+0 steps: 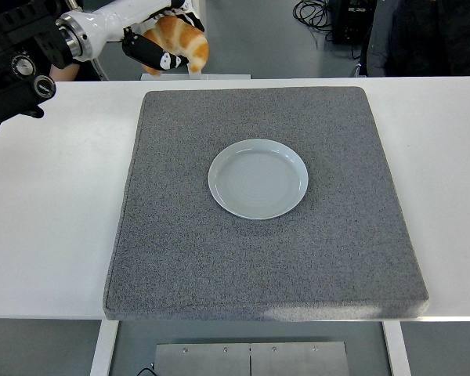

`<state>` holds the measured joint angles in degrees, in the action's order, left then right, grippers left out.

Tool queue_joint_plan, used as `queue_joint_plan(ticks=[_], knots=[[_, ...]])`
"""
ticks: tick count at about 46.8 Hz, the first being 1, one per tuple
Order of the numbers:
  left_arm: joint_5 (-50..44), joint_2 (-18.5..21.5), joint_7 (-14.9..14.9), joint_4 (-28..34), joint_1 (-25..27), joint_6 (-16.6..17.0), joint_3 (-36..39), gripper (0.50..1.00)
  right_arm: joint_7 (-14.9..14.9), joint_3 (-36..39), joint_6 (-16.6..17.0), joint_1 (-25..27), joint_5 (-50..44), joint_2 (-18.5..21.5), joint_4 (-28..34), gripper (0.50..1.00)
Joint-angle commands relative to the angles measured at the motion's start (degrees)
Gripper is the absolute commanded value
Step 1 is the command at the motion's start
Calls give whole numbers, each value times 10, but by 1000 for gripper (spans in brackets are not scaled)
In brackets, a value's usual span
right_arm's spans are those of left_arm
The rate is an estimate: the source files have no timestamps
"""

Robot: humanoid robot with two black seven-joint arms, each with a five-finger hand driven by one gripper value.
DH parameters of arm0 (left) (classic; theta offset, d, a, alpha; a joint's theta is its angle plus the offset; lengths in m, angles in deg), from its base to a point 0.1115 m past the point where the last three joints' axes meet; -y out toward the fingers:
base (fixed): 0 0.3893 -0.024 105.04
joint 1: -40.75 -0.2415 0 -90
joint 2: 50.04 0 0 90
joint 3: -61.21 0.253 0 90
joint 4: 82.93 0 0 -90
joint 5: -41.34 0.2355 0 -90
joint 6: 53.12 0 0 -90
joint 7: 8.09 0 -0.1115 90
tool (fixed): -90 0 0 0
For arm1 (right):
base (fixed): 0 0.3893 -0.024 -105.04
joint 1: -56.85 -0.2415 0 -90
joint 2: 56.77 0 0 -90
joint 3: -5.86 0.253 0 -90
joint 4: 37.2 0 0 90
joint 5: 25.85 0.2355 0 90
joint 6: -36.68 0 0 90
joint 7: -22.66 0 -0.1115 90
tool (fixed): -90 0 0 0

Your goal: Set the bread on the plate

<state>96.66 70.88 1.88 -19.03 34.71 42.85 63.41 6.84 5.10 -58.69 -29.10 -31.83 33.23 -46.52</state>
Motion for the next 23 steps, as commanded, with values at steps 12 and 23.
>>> queue_joint_plan(ticks=[12, 23], knots=[[7, -102, 8, -8, -5, 1, 20, 500, 0, 0, 0, 2, 0, 0, 0, 1000], [7, -141, 17, -16, -38, 1, 20, 500, 0, 0, 0, 2, 0, 0, 0, 1000]])
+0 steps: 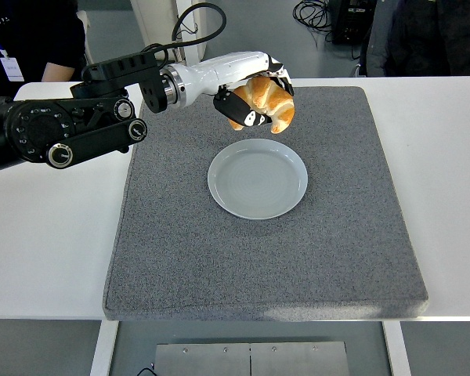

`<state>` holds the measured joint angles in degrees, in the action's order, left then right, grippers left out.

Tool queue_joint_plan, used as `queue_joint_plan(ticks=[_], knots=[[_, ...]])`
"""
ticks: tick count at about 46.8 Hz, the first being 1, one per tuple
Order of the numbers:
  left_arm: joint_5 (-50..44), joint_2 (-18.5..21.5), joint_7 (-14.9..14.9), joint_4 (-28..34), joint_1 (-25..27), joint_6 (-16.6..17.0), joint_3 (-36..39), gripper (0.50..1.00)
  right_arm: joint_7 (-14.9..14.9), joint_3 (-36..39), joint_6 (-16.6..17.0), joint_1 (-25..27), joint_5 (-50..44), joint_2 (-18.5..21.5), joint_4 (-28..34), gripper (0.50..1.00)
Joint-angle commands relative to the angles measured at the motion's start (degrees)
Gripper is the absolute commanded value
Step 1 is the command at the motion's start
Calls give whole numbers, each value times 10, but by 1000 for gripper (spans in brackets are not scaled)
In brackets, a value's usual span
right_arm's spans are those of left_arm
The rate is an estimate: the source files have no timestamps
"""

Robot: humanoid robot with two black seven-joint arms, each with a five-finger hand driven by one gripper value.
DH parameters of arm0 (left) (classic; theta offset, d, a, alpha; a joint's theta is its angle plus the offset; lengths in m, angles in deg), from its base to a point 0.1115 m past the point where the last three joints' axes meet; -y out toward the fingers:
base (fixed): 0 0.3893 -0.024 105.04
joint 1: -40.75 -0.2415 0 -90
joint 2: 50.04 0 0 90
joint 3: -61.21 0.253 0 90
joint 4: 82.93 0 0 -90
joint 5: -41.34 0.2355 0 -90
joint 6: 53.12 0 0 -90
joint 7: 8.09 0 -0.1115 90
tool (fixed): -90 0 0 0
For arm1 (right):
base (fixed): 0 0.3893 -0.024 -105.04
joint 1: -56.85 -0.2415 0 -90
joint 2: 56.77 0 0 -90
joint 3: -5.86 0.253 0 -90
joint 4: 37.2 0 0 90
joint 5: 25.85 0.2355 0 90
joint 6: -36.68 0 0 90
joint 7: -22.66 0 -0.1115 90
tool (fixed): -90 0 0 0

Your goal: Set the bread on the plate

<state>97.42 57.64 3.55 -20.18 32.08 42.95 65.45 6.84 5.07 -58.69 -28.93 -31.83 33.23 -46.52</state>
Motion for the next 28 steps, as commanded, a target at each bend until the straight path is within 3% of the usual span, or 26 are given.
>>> queue_joint_plan(ticks=[1, 28], knots=[[0, -11, 0, -6, -16, 0, 0, 500, 0, 0, 0, 0, 0, 0, 0, 1000], [1, -46, 6, -61, -105, 3, 23, 500, 0, 0, 0, 1, 0, 0, 0, 1000]])
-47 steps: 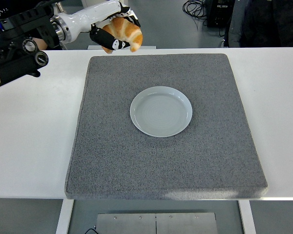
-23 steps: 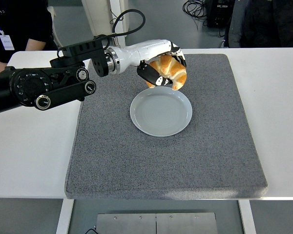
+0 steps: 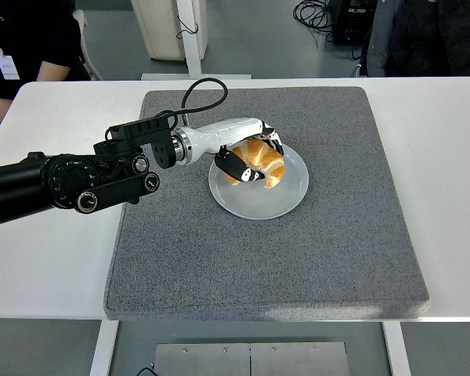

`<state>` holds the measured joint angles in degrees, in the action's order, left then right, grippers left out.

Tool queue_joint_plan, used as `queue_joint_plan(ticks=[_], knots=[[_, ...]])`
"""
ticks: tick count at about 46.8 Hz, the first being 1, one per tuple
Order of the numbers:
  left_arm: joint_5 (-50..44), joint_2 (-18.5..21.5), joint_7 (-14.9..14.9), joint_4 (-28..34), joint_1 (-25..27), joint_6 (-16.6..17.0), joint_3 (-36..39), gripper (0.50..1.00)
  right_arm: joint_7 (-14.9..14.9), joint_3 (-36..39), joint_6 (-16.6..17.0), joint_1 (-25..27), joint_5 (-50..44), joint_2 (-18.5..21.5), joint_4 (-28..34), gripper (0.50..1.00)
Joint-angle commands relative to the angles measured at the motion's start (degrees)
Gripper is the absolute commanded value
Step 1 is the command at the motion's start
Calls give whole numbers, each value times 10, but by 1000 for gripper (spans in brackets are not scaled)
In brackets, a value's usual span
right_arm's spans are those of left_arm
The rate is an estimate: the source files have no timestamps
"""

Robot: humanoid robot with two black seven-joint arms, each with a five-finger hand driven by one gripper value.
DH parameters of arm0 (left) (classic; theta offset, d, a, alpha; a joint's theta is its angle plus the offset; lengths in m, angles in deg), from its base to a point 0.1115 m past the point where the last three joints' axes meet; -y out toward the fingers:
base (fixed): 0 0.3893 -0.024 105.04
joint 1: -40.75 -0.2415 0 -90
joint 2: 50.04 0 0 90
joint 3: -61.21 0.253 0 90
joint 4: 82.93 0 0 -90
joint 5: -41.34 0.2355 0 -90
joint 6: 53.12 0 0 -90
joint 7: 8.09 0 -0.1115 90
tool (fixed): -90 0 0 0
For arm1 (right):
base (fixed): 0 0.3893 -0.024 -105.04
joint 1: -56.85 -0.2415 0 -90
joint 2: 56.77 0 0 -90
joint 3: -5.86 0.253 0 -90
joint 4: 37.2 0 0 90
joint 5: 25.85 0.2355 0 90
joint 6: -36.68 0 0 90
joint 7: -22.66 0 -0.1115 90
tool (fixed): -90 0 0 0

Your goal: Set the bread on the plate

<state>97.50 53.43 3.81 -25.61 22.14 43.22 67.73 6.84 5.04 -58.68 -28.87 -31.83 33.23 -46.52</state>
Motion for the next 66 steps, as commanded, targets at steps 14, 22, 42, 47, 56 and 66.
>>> queue_joint_plan(ticks=[14, 22, 42, 47, 56, 66], knots=[[0, -18, 8, -37, -19, 2, 15, 500, 0, 0, 0, 0, 0, 0, 0, 1000], [0, -33, 8, -63, -23, 2, 16, 500, 0, 0, 0, 1, 0, 0, 0, 1000], [-5, -52, 7, -89, -32, 2, 14, 500, 0, 0, 0, 1, 0, 0, 0, 1000], [-8, -55, 7, -92, -33, 2, 14, 500, 0, 0, 0, 1, 0, 0, 0, 1000], [-12, -56, 6, -93, -34, 2, 13, 500, 0, 0, 0, 1, 0, 0, 0, 1000], [-13, -56, 1, -93, -40, 1, 12, 569, 0, 0, 0, 1, 0, 0, 0, 1000]])
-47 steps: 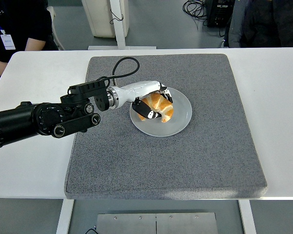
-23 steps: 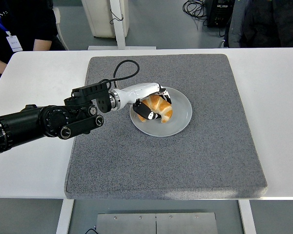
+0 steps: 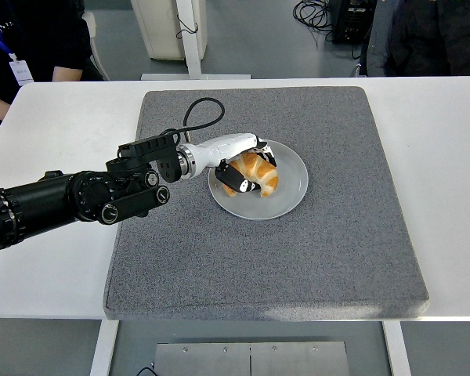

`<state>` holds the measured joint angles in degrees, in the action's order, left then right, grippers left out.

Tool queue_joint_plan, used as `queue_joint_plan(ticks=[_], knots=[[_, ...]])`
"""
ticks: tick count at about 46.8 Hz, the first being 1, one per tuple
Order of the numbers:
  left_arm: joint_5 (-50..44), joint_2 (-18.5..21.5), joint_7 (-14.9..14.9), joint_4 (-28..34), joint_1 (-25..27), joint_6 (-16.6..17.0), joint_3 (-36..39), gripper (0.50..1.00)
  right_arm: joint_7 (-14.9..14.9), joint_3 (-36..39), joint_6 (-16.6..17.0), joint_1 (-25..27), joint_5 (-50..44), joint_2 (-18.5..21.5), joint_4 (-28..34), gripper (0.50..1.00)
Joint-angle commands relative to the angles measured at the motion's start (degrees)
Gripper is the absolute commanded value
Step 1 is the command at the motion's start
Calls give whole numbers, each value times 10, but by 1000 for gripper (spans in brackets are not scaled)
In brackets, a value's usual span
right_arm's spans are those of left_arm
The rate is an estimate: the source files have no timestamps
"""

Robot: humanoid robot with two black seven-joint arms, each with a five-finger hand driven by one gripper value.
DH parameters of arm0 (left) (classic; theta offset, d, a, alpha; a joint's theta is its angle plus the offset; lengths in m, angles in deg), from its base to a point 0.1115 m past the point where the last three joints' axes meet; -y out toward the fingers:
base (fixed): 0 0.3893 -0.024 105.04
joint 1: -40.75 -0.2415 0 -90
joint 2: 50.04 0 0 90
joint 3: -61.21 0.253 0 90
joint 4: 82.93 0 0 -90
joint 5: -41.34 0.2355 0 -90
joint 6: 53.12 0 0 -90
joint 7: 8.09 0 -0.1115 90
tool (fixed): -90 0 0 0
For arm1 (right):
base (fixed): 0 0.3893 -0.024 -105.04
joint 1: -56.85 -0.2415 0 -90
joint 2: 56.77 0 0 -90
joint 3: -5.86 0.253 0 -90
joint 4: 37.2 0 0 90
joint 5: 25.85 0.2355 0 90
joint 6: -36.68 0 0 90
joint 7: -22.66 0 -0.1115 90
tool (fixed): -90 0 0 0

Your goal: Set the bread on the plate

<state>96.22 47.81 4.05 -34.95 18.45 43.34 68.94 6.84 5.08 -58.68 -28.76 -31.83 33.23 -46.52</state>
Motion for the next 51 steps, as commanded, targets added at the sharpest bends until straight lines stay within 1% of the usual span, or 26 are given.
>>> queue_joint_plan(ticks=[1, 7, 12, 16, 21, 33, 41, 51], knots=[[0, 1, -1, 0, -5, 0, -1, 578, 0, 0, 0, 0, 0, 0, 0, 1000], [0, 1, -1, 0, -5, 0, -3, 625, 0, 0, 0, 0, 0, 0, 0, 1000], [-4, 1, -1, 0, -5, 0, -3, 640, 0, 0, 0, -1, 0, 0, 0, 1000], [-11, 1, -1, 0, -5, 0, -4, 666, 0, 0, 0, 0, 0, 0, 0, 1000], [-17, 1, -1, 0, -4, 0, -4, 680, 0, 0, 0, 0, 0, 0, 0, 1000], [-18, 1, 2, 0, -5, -1, -4, 733, 0, 0, 0, -1, 0, 0, 0, 1000], [-18, 1, 1, 0, -1, 0, -4, 792, 0, 0, 0, -1, 0, 0, 0, 1000], [-18, 2, -1, 1, 4, 0, -9, 827, 0, 0, 0, -1, 0, 0, 0, 1000]])
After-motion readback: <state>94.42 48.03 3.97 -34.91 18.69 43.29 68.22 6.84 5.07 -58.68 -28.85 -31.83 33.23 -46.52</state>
